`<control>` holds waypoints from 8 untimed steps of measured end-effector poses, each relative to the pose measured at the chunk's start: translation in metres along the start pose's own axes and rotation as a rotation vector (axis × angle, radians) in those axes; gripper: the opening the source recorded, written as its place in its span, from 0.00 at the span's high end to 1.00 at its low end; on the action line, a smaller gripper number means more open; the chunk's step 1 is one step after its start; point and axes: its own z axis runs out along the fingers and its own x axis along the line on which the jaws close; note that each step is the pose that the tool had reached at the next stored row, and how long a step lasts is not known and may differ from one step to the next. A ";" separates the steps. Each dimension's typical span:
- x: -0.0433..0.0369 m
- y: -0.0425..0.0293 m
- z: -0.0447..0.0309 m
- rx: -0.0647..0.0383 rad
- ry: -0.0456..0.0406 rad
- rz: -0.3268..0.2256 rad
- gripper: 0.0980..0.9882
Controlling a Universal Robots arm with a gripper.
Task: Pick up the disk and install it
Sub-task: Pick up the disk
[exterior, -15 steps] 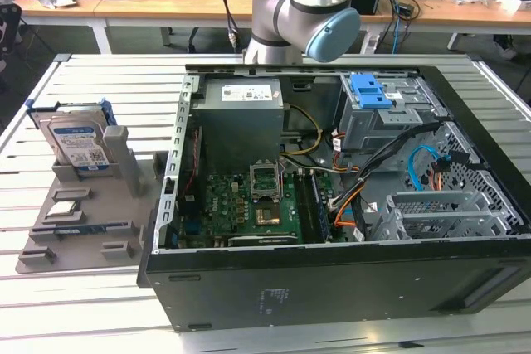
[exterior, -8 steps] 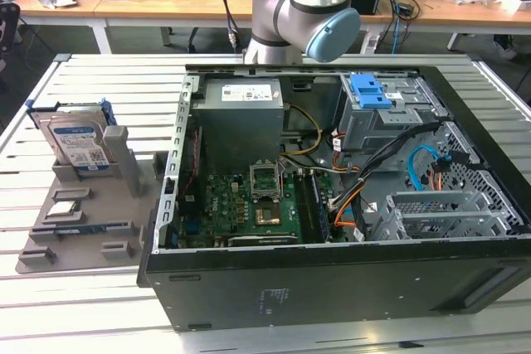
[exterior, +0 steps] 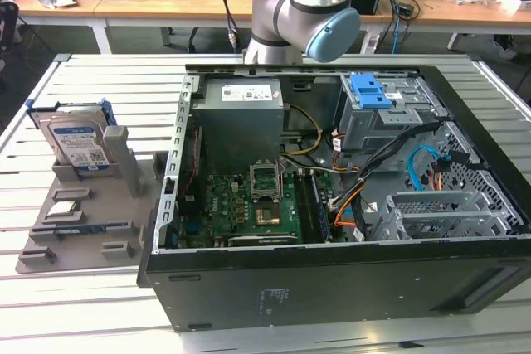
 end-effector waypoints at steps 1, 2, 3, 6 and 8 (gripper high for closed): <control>0.0000 0.0000 0.0000 0.000 0.0002 -0.006 0.99; 0.0000 0.0000 0.0000 0.000 0.0004 -0.011 0.99; 0.0000 0.0000 0.0000 -0.001 0.0009 -0.025 0.99; 0.0000 0.0000 0.0000 -0.001 0.0018 -0.049 0.99; 0.0000 0.0000 0.0000 -0.002 0.0027 -0.075 0.99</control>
